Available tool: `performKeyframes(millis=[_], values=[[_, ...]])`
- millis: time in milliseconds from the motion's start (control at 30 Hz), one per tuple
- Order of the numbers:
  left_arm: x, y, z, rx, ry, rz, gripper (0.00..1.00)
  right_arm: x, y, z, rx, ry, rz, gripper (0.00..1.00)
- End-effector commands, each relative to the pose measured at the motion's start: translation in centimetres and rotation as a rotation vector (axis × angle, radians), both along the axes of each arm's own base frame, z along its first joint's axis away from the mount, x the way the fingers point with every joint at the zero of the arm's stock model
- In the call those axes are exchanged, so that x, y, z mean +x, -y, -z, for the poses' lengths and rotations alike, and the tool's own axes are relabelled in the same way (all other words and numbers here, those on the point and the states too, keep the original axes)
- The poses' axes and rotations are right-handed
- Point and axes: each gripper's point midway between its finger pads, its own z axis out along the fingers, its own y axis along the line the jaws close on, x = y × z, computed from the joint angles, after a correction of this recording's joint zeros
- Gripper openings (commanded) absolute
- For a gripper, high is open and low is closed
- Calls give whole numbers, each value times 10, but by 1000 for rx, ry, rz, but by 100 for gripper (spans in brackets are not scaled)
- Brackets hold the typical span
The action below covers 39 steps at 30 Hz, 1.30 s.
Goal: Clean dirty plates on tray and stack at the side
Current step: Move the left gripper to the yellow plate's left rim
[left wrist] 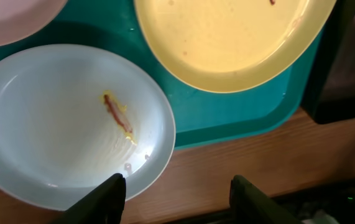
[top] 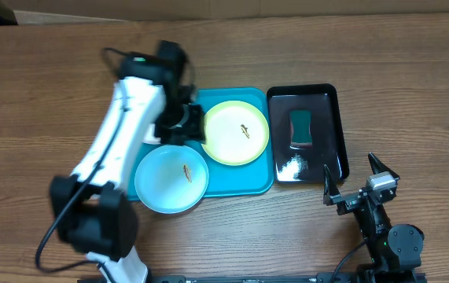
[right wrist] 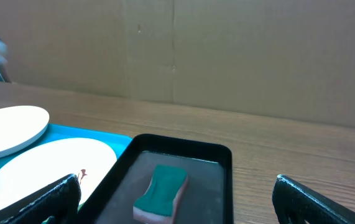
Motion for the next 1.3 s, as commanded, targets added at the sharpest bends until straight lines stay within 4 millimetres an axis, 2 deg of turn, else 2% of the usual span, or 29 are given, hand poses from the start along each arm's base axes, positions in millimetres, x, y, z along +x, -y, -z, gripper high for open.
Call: performKeyframes(millis=[0, 133, 333, 500, 600, 667, 733, 833, 900, 967, 1067, 1133, 1267], values=[[11, 0, 16, 124, 21, -19, 56, 0, 0, 2, 0, 3, 4, 100], [18, 3, 33, 143, 5, -53, 59, 0, 0, 2, 0, 3, 4, 100], [36, 7, 51, 135, 32, -77, 57, 0, 0, 2, 0, 3, 4, 100], [42, 4, 55, 155, 53, -79, 52, 0, 1, 1, -1, 8, 5, 100], [43, -2, 55, 169, 53, -88, 41, -1, -1, -18, 11, 84, -3, 100], [42, -1, 54, 131, 38, -88, 41, -4, -11, -23, 10, 104, -66, 100], [42, 4, 52, 64, 25, -63, 44, -5, -14, -18, 8, 85, -83, 100], [44, 5, 41, -43, 25, -52, 46, -8, -21, -29, 9, 129, -127, 100], [48, 0, 27, -71, 55, -76, 47, -13, -30, -34, 16, 142, -183, 100], [52, -8, 10, -84, 109, -98, 47, -16, -30, -42, 67, 115, -187, 100], [54, -19, -27, -106, 207, -134, 49, -22, -29, -70, 80, 106, -187, 100], [52, -22, -44, -111, 255, -138, 49, -27, -28, -99, 80, 114, -183, 100], [48, -31, -62, -73, 303, -178, 49, -22, -27, -150, 80, 34, -172, 100]])
